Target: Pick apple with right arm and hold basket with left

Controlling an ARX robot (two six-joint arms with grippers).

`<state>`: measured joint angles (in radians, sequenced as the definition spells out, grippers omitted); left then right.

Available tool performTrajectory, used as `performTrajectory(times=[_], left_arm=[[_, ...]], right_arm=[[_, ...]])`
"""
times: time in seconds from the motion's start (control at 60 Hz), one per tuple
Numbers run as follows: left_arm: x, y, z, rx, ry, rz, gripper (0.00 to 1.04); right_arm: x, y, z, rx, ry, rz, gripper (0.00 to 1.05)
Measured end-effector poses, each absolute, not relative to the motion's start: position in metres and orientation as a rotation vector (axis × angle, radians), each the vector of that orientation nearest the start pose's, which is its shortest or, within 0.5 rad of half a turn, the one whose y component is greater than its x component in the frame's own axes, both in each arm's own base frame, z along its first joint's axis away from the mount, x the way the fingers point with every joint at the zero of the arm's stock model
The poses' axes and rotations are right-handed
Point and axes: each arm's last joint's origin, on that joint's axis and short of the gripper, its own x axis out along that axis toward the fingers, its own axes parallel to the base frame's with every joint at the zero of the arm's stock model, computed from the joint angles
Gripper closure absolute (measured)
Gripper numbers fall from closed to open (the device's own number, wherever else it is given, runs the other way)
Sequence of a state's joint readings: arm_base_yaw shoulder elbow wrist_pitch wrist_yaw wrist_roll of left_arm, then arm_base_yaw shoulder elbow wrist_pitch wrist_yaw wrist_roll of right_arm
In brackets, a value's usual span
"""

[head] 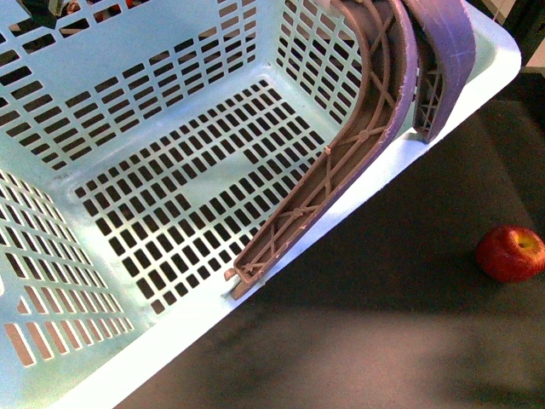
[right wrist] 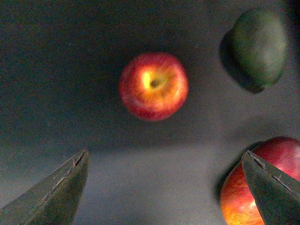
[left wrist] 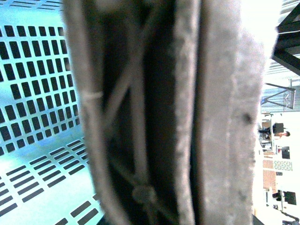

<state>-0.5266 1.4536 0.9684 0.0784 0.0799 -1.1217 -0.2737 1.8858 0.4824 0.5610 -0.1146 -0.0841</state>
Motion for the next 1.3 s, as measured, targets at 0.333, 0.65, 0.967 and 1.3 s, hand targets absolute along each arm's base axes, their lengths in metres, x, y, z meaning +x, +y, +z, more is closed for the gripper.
performTrajectory(times=[0.333, 0.65, 0.967, 1.3], left_arm=[[0.278, -0.164, 0.266, -0.98, 0.688, -0.304, 0.9], [0.278, -0.164, 0.266, -0.98, 0.688, -0.305, 0.9], [0.278, -0.164, 0.266, -0.98, 0.689, -0.305, 0.9], [0.278, -0.164, 0.266, -0.98, 0.688, -0.305, 0.9]], right_arm=[[0.29, -0.056, 0.01, 0.04, 0.93, -0.097, 0.09], [0.337, -0.06, -0.014, 0.032, 0.955, -0.148, 0.09], [0.36, -0.061, -0.031, 0.02, 0.976, -0.171, 0.09], [0.365, -0.06, -0.047, 0.008, 0.987, -0.183, 0.2]])
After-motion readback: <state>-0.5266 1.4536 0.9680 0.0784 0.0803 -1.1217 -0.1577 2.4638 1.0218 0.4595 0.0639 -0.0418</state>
